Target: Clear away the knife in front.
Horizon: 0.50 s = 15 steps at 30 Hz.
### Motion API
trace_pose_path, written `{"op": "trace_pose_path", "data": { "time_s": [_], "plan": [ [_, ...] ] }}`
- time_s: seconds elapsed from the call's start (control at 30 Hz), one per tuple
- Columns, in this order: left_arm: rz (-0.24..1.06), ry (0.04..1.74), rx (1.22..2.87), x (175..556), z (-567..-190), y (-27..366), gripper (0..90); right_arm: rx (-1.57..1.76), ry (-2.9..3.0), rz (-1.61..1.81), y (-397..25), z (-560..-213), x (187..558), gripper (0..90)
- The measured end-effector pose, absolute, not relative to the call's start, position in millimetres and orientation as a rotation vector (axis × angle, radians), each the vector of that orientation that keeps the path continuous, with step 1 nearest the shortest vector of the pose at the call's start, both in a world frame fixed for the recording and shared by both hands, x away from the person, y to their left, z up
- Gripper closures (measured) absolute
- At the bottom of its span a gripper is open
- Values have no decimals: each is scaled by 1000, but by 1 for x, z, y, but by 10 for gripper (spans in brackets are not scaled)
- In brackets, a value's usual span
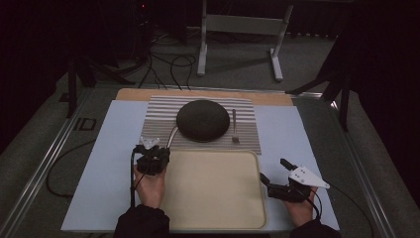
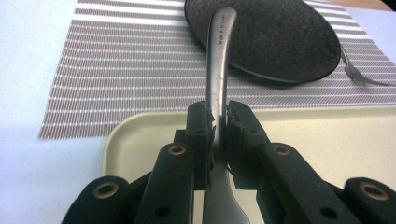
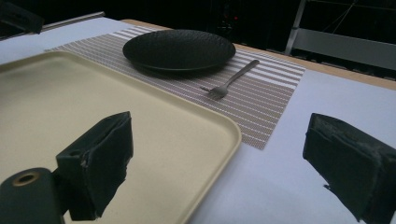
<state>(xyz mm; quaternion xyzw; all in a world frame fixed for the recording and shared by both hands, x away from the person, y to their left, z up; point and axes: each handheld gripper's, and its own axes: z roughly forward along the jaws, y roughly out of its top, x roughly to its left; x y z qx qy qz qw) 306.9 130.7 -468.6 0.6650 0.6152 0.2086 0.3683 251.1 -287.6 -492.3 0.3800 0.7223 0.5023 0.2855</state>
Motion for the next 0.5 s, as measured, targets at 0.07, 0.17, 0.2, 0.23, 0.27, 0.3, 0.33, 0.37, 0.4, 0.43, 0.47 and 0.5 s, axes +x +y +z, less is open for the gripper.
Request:
{"op": "trace_pose_path", "data": {
  "time_s": [0.07,0.17,0.2,0.23,0.27,0.3,0.33,0.37,0.4,0.43,0.47,0.5],
  "plan": [
    [525,1584,1704,304,-471,132,805,1017,1931,1343,-288,-492,251,85],
    [522,1596,1696,299,-475,135,805,1016,1931,1342,-287,-492,251,85],
    [522,1602,1690,297,-476,136,805,1016,1931,1342,-287,-492,251,85],
    [520,1607,1688,295,-478,138,805,1016,1931,1342,-287,-492,251,85],
    [519,1613,1684,294,-479,139,805,1015,1932,1342,-287,-492,251,85],
    [524,1614,1685,293,-479,140,805,1015,1933,1341,-287,-492,251,85],
    [523,1618,1684,291,-480,140,805,1014,1933,1341,-287,-492,251,85],
    [522,1618,1681,290,-481,141,805,1014,1933,1340,-287,-492,251,85],
    [519,1620,1683,289,-482,142,805,1014,1933,1341,-287,-492,251,85],
    [522,1624,1678,287,-483,142,805,1014,1934,1341,-287,-492,251,85],
    [528,1625,1682,286,-484,142,805,1014,1933,1342,-287,-492,251,85],
    [530,1626,1687,284,-485,142,805,1014,1934,1341,-287,-492,251,85]
  ]
}}
